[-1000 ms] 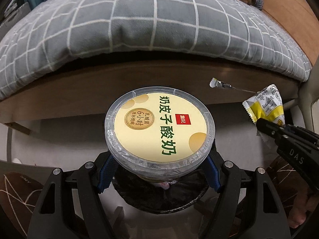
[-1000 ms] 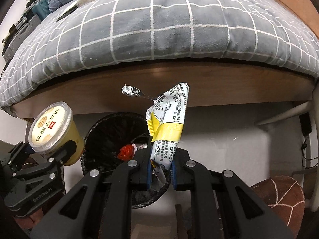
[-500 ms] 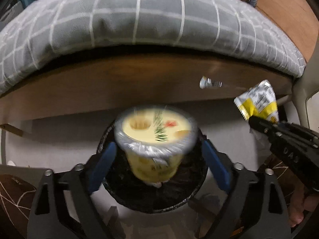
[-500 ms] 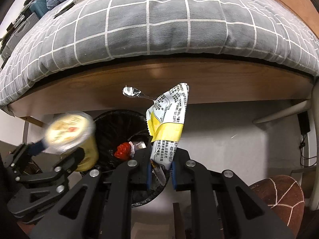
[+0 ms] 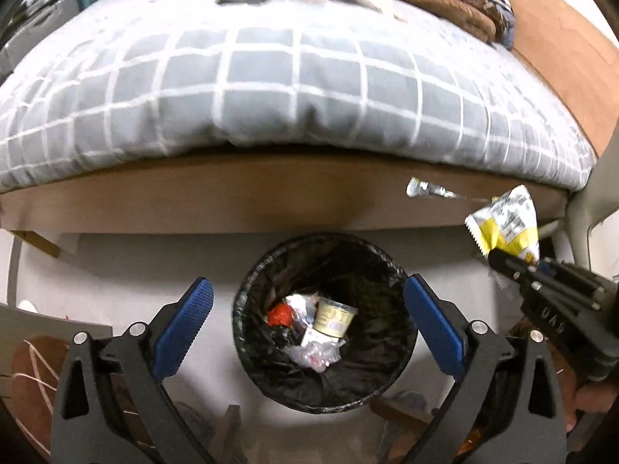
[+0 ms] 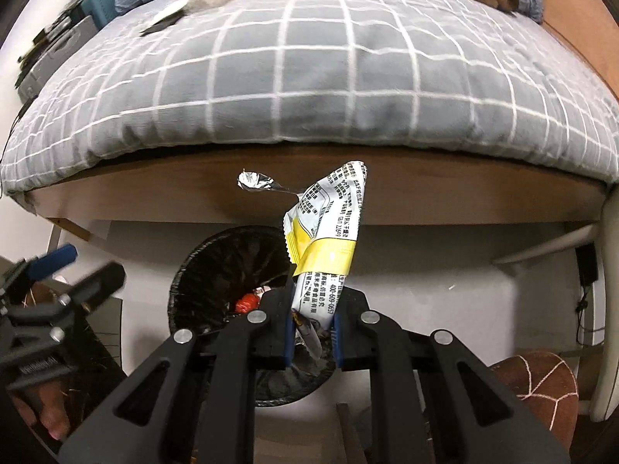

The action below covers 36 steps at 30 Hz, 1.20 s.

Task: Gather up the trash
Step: 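Open the left tool to drop the yogurt cup into the bin while the right tool drops the wrapper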

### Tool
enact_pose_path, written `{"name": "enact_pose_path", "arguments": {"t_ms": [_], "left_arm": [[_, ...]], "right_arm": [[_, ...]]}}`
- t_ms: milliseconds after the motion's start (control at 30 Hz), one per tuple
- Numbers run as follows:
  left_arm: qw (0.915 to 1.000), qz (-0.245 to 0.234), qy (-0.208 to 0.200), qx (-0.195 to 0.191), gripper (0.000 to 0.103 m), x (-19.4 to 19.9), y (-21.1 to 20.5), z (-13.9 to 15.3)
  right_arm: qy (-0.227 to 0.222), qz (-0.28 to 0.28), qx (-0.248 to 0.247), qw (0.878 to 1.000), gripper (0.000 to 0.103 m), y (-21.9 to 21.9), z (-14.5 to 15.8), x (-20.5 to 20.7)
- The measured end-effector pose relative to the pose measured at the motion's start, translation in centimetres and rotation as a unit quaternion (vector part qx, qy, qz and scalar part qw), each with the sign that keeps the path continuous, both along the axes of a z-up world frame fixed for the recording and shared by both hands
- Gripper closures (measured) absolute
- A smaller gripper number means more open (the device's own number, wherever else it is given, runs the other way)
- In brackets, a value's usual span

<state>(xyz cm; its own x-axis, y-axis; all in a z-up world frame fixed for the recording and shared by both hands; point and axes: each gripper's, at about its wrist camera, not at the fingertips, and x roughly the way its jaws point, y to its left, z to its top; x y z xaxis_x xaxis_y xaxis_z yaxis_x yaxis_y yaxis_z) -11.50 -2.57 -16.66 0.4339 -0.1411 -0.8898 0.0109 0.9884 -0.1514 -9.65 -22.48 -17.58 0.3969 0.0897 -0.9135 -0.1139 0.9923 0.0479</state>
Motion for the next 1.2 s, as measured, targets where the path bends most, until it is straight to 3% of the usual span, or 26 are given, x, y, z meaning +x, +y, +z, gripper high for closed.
{"name": "enact_pose_path", "arguments": {"t_ms": [333, 567, 867, 1067, 1200], "left_arm": [[0.9992, 0.017, -0.024, 0.026, 0.006, -0.2, 4.2, 2.8], [0.9989, 0.025, -0.011, 0.039, 0.006, -0.4, 6.3, 1.0], [0.9990, 0.023, 0.016, 0.035, 0.006, -0.6, 6.9, -1.8], [0.9988, 0.030, 0.022, 0.031, 0.006, -0.5, 7.1, -2.1], [0.9988, 0.026, 0.023, 0.034, 0.006, -0.4, 6.9, -2.2]], "right_arm": [[-0.010, 0.032, 0.014, 0.999, 0.089, 4.6, 1.3, 0.1], [0.006, 0.050, 0.010, 0.999, 0.089, 7.3, -0.1, -0.1], [0.043, 0.061, -0.007, 0.997, 0.089, 8.3, -4.0, 0.1], [0.051, 0.065, -0.010, 0.997, 0.079, 8.5, -5.0, 0.3], [0.053, 0.066, -0.010, 0.996, 0.064, 8.3, -5.4, 0.4]]}}
